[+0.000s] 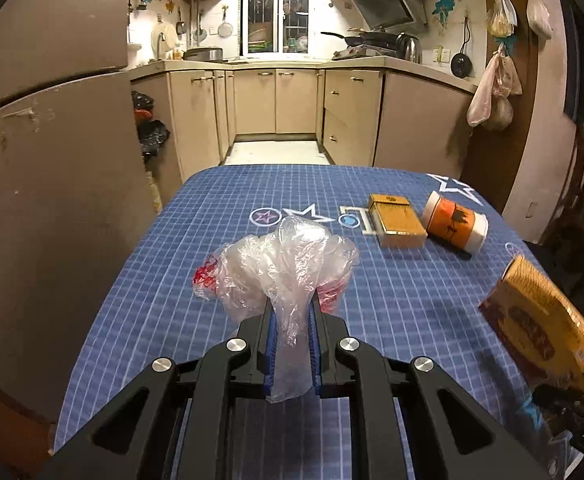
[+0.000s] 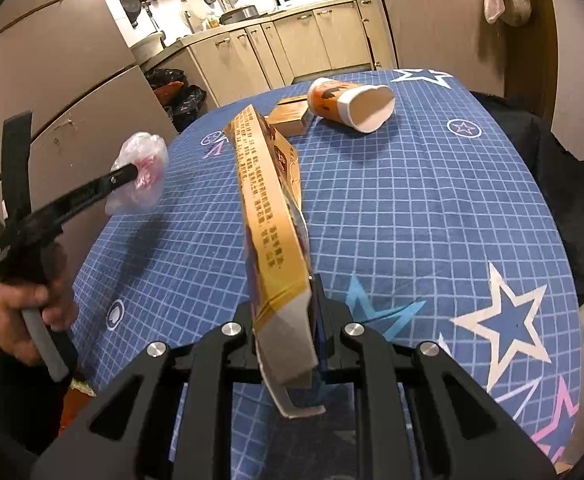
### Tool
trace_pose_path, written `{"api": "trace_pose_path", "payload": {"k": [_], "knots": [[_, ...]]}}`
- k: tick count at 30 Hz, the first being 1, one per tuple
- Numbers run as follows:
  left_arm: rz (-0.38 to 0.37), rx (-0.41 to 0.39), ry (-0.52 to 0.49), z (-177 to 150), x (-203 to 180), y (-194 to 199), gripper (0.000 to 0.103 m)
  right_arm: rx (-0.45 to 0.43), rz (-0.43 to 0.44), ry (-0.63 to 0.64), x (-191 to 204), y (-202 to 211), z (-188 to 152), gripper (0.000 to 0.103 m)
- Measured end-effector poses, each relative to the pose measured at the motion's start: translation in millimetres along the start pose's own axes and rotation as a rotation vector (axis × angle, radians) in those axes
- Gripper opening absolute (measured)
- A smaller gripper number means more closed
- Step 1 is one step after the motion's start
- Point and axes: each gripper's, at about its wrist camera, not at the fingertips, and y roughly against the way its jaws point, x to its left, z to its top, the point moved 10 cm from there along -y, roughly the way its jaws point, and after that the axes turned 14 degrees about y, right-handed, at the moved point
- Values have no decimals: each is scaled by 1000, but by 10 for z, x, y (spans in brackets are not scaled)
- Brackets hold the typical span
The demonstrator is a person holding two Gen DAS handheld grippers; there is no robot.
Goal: Collect trash
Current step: 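Carry the plastic bag and tissue box over the white bucket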
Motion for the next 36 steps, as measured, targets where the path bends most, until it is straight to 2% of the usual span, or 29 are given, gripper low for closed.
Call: {"api": "trace_pose_path", "payload": {"k": [5, 19, 26, 36], "knots": [[46, -39, -25, -14, 42, 151, 15, -27, -16, 28, 81, 111, 42, 15], [99, -140, -91, 88, -72, 544, 15, -87, -50, 39, 72, 414, 30, 16], [94, -173, -140, 115, -300, 673, 15, -138, -97, 29, -64, 689, 46, 16], [47, -203, -200, 109, -726, 840, 15, -213, -183, 1, -272, 1146, 63, 16]]}}
